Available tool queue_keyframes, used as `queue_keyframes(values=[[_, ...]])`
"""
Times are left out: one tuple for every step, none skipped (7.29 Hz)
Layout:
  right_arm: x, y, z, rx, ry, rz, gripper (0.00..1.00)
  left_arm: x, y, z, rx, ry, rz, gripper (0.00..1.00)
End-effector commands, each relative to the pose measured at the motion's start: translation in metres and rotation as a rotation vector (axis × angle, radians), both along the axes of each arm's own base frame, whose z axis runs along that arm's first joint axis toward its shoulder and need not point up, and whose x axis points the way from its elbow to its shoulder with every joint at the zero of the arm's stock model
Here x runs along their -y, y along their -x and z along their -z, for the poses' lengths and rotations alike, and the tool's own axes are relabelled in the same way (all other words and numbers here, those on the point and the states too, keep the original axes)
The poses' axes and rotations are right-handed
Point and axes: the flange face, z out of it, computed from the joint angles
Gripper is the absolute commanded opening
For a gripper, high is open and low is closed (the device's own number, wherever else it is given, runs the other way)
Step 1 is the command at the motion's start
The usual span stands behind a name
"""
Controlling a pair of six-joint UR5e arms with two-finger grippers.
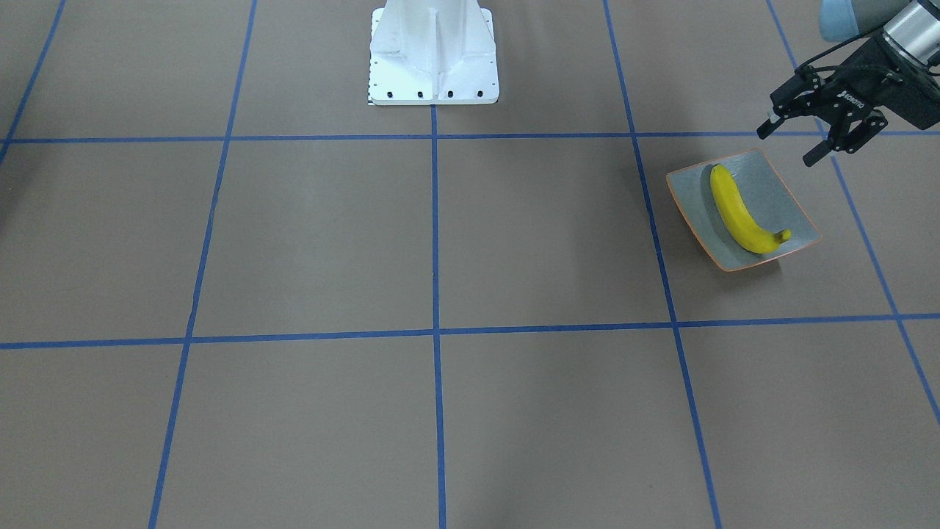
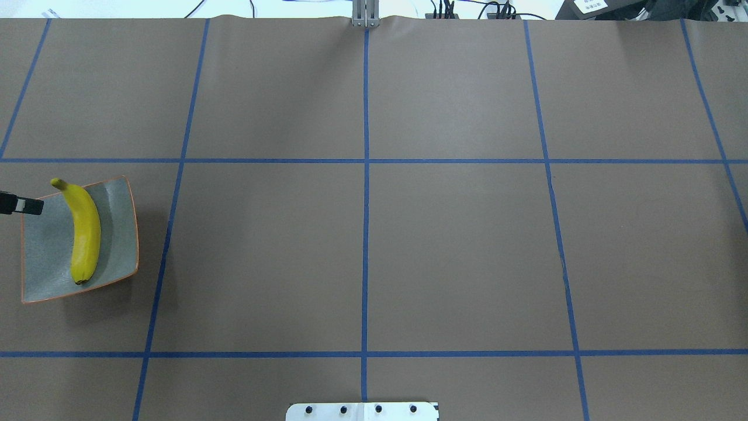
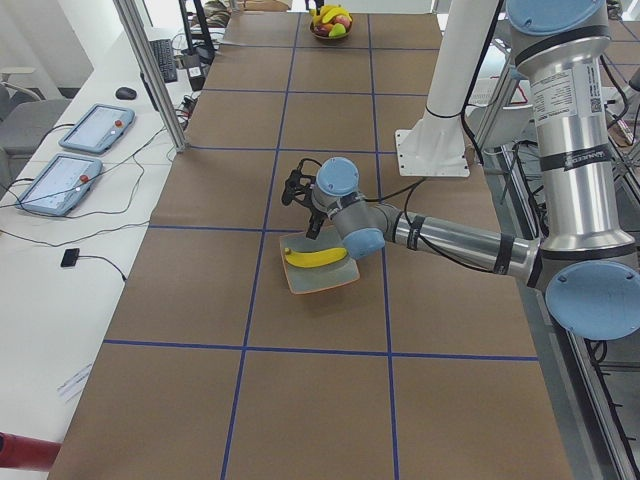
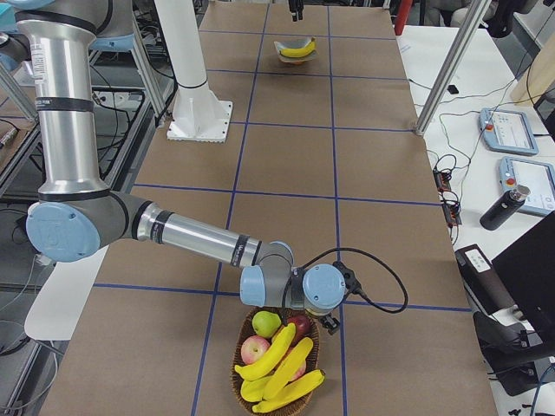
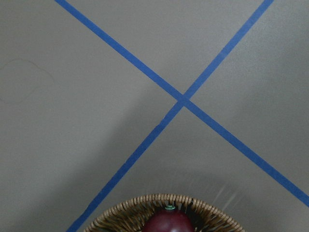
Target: Transfer all bananas from basket to plate
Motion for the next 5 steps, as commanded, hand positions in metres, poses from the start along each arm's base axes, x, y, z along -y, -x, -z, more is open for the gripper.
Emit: queue_keyframes(values=[[0.008, -0.016, -0.013, -0.076, -0.013, 0.008, 1.0, 0.0, 0.0, 0.001, -0.001, -0.003, 0.001, 1.0], [0.016, -0.022, -0.029, -0.1, -0.031, 0.046, 1.0, 0.001, -0.001, 0.002, 0.0, -0.005, 0.002, 1.0], [0.017, -0.024, -0.035, -0.129, -0.043, 0.068, 1.0, 0.001, -0.001, 0.002, 0.0, -0.007, 0.003, 1.0], [0.016, -0.027, -0.043, -0.163, -0.04, 0.084, 1.0, 0.001, -0.001, 0.002, 0.002, -0.007, 0.006, 1.0], [0.016, -0.027, -0.044, -0.166, -0.036, 0.084, 0.99, 0.001, -0.001, 0.002, 0.002, -0.006, 0.006, 1.0]])
